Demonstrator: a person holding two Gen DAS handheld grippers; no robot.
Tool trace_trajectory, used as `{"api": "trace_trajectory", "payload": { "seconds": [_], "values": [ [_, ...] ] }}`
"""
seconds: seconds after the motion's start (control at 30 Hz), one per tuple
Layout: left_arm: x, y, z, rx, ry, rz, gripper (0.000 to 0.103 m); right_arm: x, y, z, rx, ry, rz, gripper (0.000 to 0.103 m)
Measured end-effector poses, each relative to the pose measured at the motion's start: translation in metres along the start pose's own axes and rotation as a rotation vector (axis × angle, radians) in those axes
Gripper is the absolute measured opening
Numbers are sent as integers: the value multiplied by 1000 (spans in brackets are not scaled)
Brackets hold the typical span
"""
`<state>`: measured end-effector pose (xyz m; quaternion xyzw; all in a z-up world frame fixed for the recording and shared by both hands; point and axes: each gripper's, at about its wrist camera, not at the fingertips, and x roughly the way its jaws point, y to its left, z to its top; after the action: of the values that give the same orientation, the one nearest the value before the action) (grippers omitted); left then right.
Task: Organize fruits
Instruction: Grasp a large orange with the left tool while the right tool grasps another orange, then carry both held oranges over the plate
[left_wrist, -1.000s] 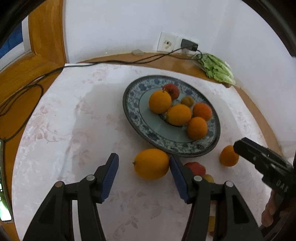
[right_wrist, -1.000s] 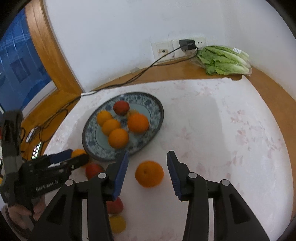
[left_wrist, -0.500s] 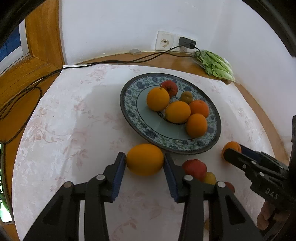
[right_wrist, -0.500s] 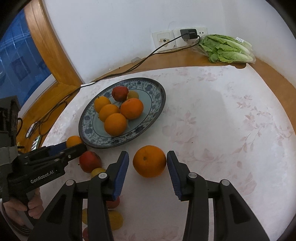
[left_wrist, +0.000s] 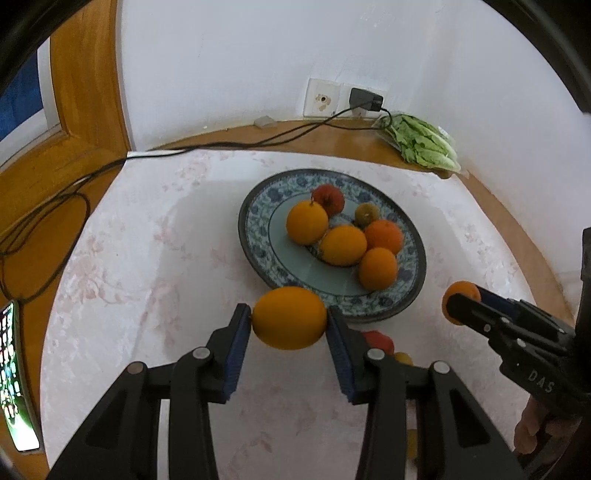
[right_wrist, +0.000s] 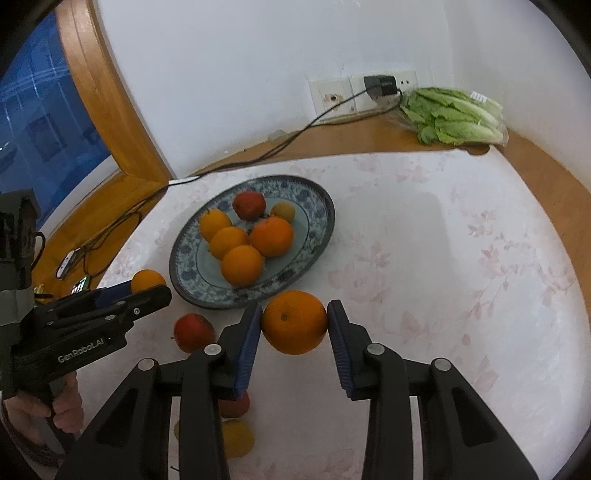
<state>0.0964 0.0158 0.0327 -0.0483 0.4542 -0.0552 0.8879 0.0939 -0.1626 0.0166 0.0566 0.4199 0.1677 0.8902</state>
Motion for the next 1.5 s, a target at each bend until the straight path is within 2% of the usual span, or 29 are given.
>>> {"api": "trace_trajectory", "payload": {
  "seconds": [0.33,0.83,1.5],
  "values": [
    [7,-8,22,45,-18,17,44,4,4,16,-23,-13,-8,37],
    [41,-10,35,33,8,11,43,35,14,32,-94,0,-24,37],
    [58,-5,45,50,-25,21,45,55,10,39,-66,-6,-9,38]
  ]
}}
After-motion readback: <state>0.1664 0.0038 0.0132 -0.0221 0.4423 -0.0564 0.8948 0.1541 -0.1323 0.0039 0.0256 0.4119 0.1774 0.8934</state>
